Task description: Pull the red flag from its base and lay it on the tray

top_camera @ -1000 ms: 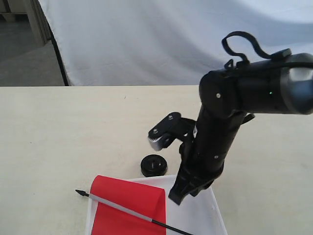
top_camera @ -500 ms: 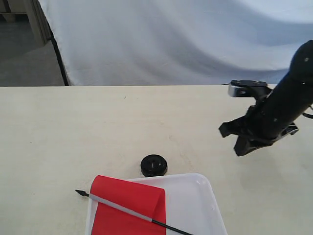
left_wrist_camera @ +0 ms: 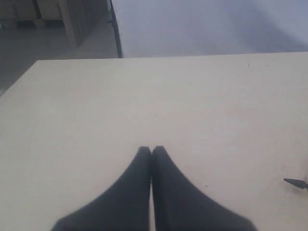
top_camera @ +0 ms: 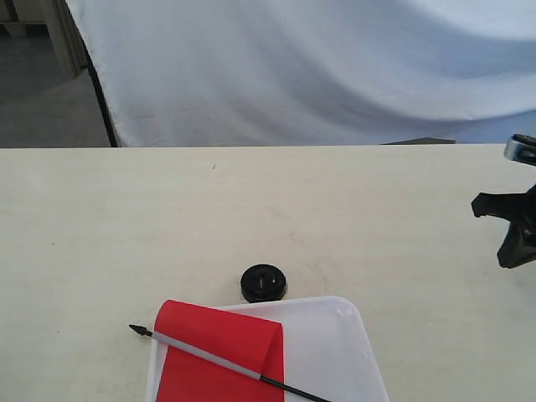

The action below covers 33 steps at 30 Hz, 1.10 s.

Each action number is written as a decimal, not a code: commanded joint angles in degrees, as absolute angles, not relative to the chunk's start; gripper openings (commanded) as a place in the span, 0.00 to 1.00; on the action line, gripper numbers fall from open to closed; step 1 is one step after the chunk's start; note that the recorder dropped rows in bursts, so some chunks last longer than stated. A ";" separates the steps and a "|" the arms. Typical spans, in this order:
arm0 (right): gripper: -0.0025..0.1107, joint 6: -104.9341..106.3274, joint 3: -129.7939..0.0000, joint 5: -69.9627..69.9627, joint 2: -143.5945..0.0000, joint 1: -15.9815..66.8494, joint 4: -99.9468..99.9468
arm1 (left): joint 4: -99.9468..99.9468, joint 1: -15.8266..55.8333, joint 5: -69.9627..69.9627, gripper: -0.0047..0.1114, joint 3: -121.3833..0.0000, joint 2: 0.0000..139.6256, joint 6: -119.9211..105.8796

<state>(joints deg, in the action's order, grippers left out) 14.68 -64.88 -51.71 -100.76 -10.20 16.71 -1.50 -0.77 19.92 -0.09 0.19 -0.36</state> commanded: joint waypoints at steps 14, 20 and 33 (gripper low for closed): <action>0.02 11.41 -65.25 -53.60 -91.01 -2.36 1.28 | -1.65 -0.61 19.66 0.04 0.00 0.00 0.00; 0.02 11.36 -65.25 -58.01 -86.67 -2.36 1.16 | -1.65 -0.61 19.66 0.04 0.00 0.00 0.00; 0.02 11.36 -65.25 -64.86 -61.24 -2.36 3.06 | -1.65 -0.61 19.66 0.04 0.00 0.00 0.00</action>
<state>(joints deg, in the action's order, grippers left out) 11.57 -64.88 -63.59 -66.91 -2.40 2.85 -1.50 -0.77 19.92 -0.09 0.19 -0.36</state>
